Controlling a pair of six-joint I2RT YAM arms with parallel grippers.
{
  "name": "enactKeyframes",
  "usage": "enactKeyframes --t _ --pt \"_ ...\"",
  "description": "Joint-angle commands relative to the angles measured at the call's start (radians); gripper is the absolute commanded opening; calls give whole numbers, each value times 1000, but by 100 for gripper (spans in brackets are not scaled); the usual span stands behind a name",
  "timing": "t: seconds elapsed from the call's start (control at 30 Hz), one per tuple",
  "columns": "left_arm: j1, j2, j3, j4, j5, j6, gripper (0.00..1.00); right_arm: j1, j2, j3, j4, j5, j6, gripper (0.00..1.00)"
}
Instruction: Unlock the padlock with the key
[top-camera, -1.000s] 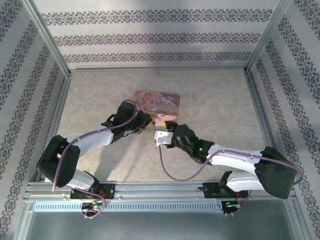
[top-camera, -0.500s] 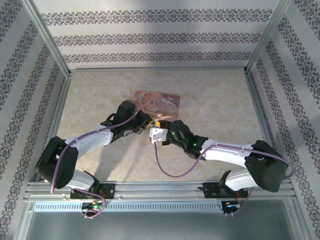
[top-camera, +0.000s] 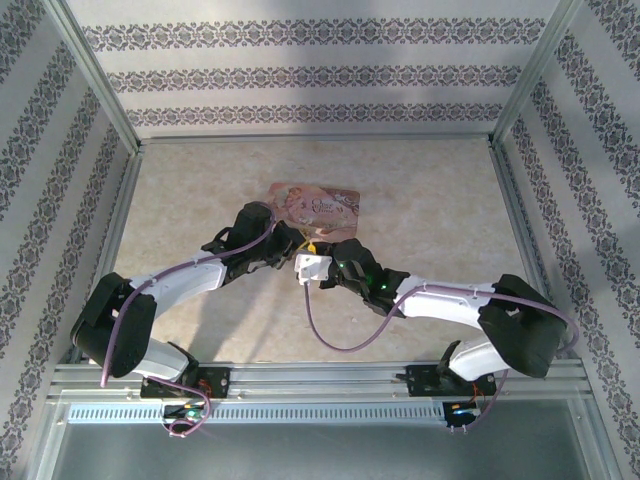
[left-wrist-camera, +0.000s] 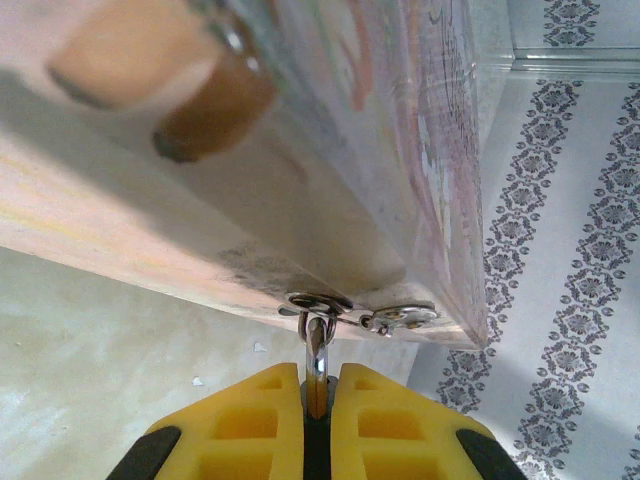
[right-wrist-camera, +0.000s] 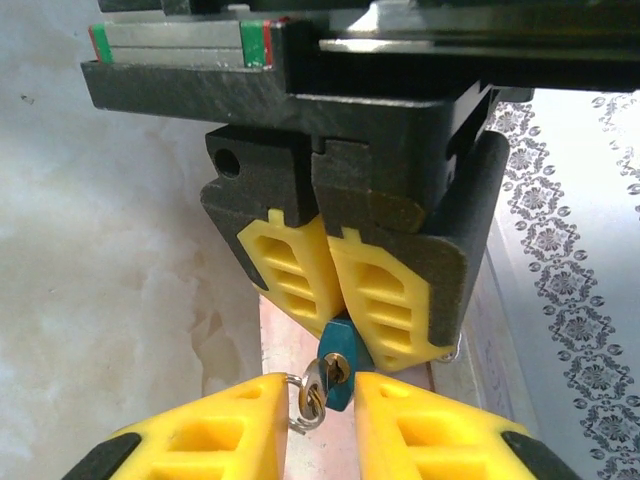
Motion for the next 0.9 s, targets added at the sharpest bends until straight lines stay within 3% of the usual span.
enactKeyframes --t 0.0,0.5,0.7,0.87 --pt "-15 -26 30 28 -3 -29 0 15 17 25 40 25 17 23" --pt "-22 -26 14 67 -1 -59 0 29 52 -5 158 150 85 7" --pt "-24 -20 8 77 -3 -66 0 31 73 -19 231 189 220 0" --pt "-28 -14 4 86 -9 -70 0 39 101 -31 284 211 385 0"
